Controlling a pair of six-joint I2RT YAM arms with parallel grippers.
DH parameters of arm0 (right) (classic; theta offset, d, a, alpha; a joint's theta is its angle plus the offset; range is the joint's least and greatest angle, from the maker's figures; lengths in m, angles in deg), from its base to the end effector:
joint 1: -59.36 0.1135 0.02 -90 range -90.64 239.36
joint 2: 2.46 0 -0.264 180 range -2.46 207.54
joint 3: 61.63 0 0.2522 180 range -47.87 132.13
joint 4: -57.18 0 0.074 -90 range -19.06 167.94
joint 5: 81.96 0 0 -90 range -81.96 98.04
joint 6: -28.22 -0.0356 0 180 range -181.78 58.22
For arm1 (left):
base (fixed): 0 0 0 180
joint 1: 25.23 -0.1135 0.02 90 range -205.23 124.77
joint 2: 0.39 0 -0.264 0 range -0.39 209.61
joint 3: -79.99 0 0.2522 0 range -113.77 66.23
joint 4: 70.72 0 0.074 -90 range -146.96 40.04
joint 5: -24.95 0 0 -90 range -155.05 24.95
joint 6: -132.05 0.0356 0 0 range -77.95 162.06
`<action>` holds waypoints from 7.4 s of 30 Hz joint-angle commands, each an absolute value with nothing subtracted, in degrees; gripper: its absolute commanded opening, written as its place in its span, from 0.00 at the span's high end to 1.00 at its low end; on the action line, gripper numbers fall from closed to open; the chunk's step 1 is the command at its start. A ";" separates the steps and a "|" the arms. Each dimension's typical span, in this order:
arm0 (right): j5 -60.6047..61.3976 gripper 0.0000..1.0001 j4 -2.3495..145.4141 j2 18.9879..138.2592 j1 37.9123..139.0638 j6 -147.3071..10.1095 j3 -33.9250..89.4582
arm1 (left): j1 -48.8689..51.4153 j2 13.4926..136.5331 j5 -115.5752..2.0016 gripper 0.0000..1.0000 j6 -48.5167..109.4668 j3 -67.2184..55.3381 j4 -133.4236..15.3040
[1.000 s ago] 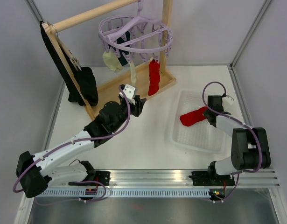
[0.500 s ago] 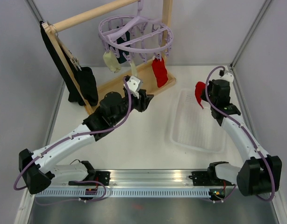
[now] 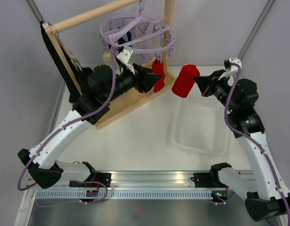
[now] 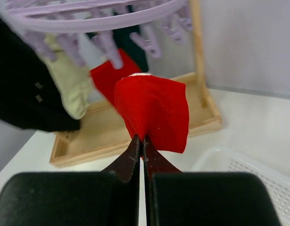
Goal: Clip the socks to the hanger
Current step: Pick up the sock from the bin.
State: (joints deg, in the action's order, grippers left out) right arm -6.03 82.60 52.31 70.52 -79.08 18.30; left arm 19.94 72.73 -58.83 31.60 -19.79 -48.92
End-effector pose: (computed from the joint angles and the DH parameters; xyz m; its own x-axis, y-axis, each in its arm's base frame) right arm 0.1990 0.0481 0.4359 -0.1310 0.2682 -0.9544 -0.4056 0.8639 0.2984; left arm 0.1931 -0.1997 0.4886 -0.0829 -0.1723 -0.9815 0.7790 0.6030 -0.1717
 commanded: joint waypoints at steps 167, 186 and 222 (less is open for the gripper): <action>-18.68 0.21 67.34 60.82 102.08 -95.09 22.27 | 9.75 43.73 -29.89 0.98 26.50 28.00 -107.05; -24.75 0.46 63.20 62.85 102.16 -98.18 23.15 | 9.75 46.10 -29.98 0.98 23.51 26.86 -109.34; -23.16 1.00 72.78 54.41 102.95 -81.65 20.07 | 9.75 47.15 -35.61 0.40 14.64 17.01 -79.18</action>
